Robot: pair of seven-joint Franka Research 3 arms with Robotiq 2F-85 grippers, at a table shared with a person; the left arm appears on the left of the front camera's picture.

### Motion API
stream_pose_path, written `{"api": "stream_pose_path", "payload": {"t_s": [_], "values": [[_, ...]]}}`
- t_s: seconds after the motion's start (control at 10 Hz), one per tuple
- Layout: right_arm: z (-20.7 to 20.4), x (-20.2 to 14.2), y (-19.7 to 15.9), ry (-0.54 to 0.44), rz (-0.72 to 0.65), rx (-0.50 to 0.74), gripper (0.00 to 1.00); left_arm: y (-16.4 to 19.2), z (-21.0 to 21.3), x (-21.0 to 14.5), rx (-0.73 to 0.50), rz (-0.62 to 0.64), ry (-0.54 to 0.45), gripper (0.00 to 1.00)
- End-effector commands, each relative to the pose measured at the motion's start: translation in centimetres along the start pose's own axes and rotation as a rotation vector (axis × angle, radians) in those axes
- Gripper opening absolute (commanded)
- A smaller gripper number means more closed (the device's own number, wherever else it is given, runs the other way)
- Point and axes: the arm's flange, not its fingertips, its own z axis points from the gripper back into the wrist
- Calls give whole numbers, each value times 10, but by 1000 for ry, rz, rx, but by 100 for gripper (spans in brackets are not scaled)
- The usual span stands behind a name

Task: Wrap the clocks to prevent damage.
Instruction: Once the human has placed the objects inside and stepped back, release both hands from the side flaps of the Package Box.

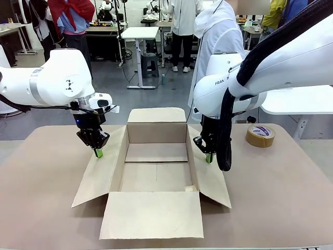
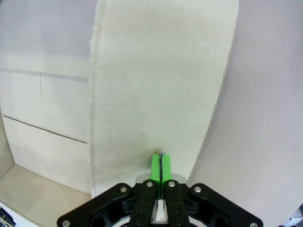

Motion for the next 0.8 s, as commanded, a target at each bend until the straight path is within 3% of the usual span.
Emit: {"api": "stream_pose_path", "payload": {"t_s": [0.0,0.7], "values": [[-3,0,1,4,-9,0,1,0,-1,-1,-1,2,2,0],[-3,0,1,4,-9,0,1,0,-1,-1,-1,2,2,0]]}}
